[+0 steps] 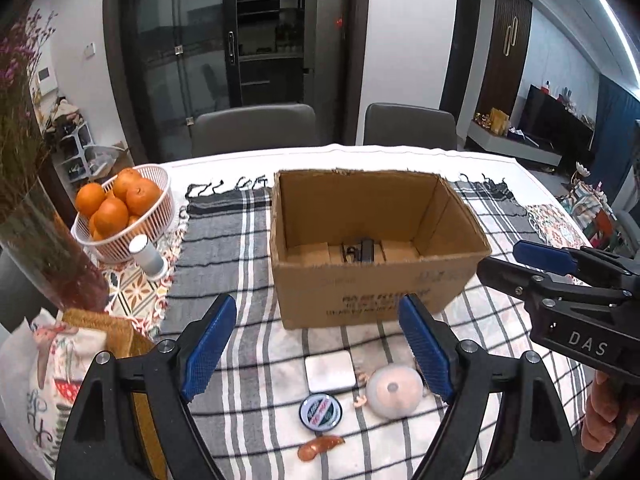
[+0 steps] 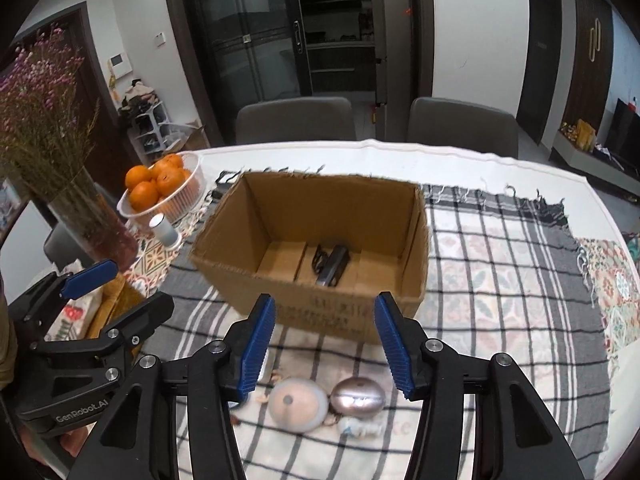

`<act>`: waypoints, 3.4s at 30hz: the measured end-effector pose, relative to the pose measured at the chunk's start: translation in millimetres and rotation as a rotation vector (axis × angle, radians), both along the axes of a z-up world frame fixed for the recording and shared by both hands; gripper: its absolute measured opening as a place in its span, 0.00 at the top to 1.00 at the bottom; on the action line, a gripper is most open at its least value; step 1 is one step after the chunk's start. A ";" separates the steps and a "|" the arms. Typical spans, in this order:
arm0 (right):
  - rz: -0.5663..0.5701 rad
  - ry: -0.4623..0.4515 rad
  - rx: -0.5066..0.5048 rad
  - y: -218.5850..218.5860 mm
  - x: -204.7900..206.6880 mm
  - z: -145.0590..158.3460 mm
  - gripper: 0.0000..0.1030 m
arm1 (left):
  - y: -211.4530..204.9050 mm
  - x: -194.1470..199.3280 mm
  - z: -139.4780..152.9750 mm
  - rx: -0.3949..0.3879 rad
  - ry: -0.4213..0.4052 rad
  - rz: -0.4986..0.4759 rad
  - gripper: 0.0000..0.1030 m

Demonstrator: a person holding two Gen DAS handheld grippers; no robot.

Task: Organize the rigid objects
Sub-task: 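Withdraw both tools from the box back toward the remaining items, then close the right tool on the silver egg-shaped case while the left tool grips the green round tin, then lift and carry the silver case and green tin with both tools over the box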

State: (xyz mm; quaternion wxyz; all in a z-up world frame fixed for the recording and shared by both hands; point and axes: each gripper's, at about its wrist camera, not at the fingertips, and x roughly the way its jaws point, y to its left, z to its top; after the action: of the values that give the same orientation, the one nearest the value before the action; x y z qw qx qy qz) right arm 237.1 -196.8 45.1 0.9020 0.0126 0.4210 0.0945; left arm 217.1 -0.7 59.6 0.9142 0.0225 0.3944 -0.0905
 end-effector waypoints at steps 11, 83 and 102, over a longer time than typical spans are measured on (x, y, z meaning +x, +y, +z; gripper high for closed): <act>0.041 0.130 -0.012 6.5 -17.8 -39.1 0.45 | 1.7 -21.1 -34.2 0.022 0.091 -0.008 0.19; -0.129 0.496 -0.021 -42.3 44.2 -197.1 0.36 | -8.3 41.6 -200.3 0.065 0.535 -0.005 0.51; -0.155 0.385 -0.041 -25.6 13.4 -167.4 0.36 | -2.1 8.8 -167.3 0.039 0.439 0.049 0.51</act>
State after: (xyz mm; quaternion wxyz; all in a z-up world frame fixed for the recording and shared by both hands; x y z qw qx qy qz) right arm 250.5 -222.4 -122.3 0.8097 0.0444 0.5851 0.0121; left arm 225.9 -2.8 -107.7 0.8079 0.0103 0.5858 -0.0634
